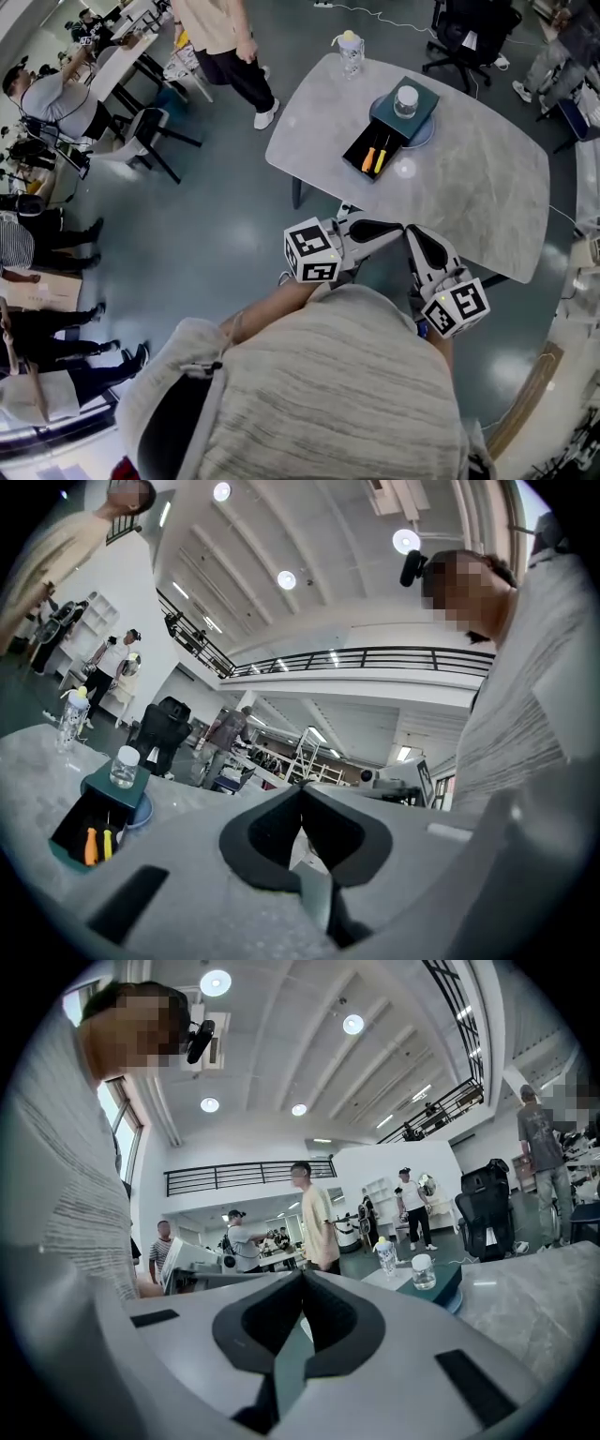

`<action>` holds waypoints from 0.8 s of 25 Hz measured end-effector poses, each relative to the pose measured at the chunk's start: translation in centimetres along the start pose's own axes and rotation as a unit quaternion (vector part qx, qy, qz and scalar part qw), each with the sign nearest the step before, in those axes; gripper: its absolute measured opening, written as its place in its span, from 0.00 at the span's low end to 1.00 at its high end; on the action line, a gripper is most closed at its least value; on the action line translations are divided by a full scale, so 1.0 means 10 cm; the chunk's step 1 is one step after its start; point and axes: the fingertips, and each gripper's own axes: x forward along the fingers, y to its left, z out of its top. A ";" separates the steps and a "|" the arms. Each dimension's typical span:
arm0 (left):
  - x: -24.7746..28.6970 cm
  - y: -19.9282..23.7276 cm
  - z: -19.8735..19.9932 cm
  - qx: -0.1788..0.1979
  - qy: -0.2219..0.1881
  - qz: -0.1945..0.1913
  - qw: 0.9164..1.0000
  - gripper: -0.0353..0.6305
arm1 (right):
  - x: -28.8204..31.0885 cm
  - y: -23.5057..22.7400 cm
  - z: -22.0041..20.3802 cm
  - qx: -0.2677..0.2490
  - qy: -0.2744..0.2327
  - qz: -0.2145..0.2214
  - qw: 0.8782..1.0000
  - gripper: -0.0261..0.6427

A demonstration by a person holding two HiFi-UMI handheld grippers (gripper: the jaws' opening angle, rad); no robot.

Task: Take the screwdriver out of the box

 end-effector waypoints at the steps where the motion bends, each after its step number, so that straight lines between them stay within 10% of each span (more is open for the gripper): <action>1: -0.01 0.14 0.05 0.000 0.001 -0.005 1.000 0.08 | 0.13 -0.06 0.02 -0.003 -0.001 -0.005 1.000 0.06; 20: -0.75 2.89 0.91 -0.001 0.071 -0.065 0.995 0.08 | 2.55 -0.98 0.19 0.002 0.022 -0.129 0.991 0.06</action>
